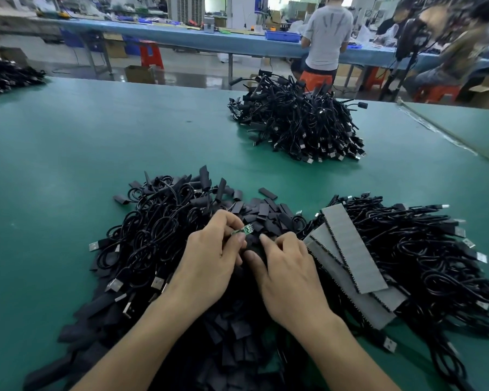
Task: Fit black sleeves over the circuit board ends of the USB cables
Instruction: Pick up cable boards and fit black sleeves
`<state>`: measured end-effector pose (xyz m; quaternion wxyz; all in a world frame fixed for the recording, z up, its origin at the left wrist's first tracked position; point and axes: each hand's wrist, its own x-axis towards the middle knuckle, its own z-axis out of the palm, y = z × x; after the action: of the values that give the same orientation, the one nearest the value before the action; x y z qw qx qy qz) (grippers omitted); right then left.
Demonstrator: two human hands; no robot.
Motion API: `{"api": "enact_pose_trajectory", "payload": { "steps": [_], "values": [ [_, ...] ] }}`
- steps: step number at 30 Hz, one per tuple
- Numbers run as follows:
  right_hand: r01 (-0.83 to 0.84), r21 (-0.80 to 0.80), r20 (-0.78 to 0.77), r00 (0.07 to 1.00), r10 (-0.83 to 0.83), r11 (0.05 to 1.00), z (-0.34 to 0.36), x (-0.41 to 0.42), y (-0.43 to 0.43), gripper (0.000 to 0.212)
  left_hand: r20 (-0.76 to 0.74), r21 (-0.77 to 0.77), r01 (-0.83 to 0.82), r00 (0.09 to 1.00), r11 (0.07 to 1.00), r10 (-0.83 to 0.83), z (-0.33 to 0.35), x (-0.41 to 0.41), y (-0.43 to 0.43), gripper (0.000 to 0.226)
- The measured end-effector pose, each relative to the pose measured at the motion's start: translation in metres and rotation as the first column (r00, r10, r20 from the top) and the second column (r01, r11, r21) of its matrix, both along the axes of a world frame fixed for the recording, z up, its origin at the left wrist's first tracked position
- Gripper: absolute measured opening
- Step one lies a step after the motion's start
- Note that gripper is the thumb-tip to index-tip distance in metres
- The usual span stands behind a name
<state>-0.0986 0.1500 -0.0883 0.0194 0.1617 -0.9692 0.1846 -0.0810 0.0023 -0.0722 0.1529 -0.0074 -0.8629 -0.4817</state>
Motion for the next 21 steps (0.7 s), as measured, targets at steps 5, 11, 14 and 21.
{"api": "enact_pose_trajectory", "payload": {
  "steps": [5,11,14,21],
  "values": [
    [-0.016,-0.09,0.023,1.0,0.018,0.996,0.0019,-0.0014,0.0,0.03,-0.001,-0.023,-0.001,1.0,1.0,0.001,-0.0019,0.0004,0.0005,0.015],
    [0.004,-0.329,0.018,1.0,0.002,0.944,0.0033,-0.0033,-0.0018,0.021,-0.006,-0.02,-0.004,1.0,1.0,0.004,-0.0012,-0.0001,-0.0001,0.012],
    [0.024,-0.393,0.028,1.0,-0.014,0.919,0.0022,-0.0037,-0.0026,0.017,-0.009,0.002,0.004,1.0,1.0,-0.004,-0.0012,0.0002,0.0001,0.014],
    [0.02,-0.459,0.015,1.0,-0.015,0.888,0.0006,-0.0009,-0.0077,0.016,-0.044,0.035,0.06,0.997,0.998,-0.059,-0.0027,0.0021,-0.0014,0.023]
  ]
}}
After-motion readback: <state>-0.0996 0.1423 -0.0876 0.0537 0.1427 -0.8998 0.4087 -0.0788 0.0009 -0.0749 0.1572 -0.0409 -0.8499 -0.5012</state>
